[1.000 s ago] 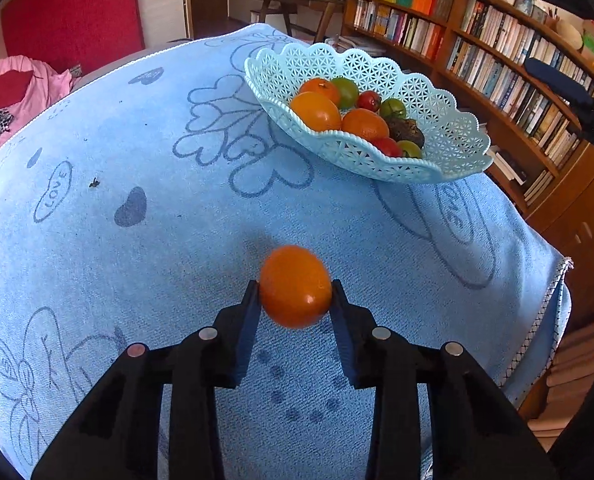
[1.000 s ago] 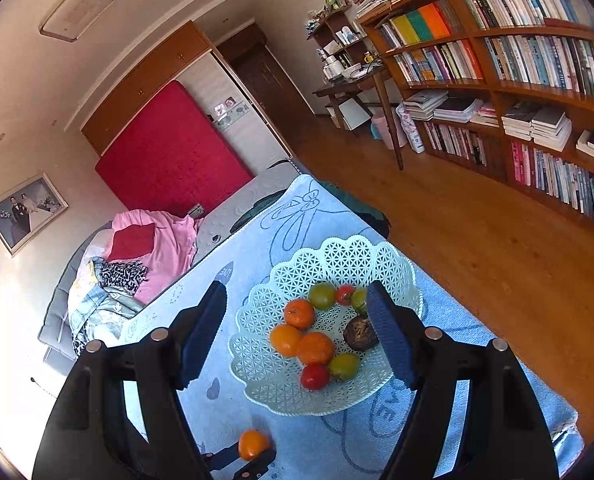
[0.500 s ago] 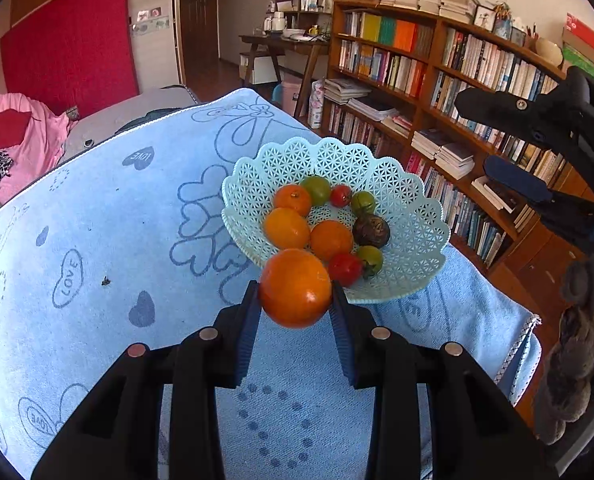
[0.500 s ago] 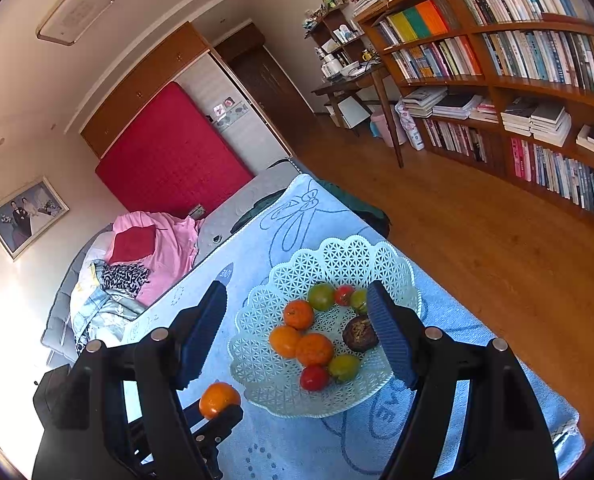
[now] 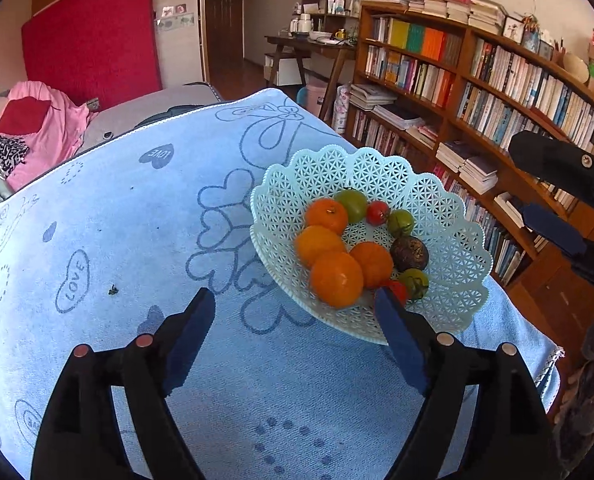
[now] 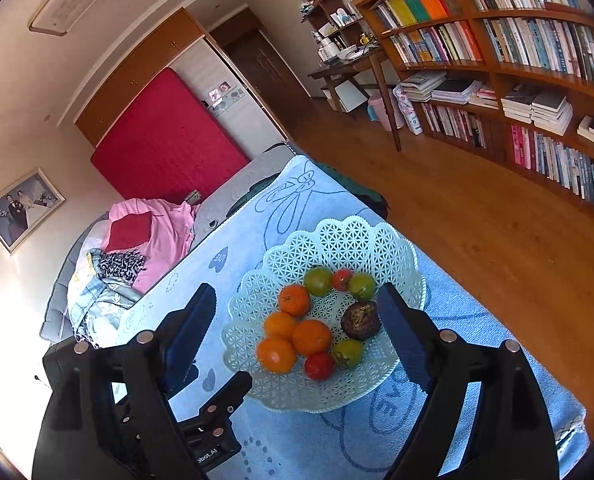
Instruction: Organize fruits
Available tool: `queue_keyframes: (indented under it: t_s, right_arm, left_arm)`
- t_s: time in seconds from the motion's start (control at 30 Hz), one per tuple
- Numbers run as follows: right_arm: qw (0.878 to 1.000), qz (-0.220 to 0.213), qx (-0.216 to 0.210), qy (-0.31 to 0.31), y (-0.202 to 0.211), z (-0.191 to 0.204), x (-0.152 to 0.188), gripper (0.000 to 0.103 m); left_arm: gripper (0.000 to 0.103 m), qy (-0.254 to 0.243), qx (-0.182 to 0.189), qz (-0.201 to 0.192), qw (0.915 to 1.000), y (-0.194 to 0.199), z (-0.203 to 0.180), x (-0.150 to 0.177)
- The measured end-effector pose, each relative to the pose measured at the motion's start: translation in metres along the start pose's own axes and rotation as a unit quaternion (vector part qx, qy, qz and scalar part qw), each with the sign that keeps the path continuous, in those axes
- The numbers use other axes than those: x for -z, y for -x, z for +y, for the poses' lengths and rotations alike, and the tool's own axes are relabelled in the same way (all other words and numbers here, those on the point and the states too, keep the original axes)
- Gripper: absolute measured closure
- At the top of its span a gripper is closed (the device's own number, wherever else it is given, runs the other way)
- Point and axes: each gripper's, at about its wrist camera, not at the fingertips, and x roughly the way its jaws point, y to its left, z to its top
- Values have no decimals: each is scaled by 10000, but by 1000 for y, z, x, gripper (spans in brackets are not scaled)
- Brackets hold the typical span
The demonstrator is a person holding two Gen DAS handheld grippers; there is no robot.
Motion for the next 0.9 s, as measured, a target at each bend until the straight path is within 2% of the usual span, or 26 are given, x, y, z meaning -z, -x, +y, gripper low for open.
queue_keyframes:
  t_s: [0.1, 0.23, 0.63, 0.9]
  right_arm:
    - [9999, 134, -49, 64, -5, 5, 3, 7]
    - [9994, 299, -145, 23, -7, 5, 5, 6]
    - [10000, 26, -55, 10, 27, -6, -9, 4]
    - [9968, 398, 156, 680, 24, 5, 4, 3]
  left_arm:
    - [14, -105, -523, -89, 9985, 3, 3, 5]
    - [13, -272, -1030, -213, 9941, 7, 6, 14]
    - [12, -388, -1565, -463, 9858, 26, 11, 25]
    - [12, -439, -1806, -685, 9802, 42, 10, 26]
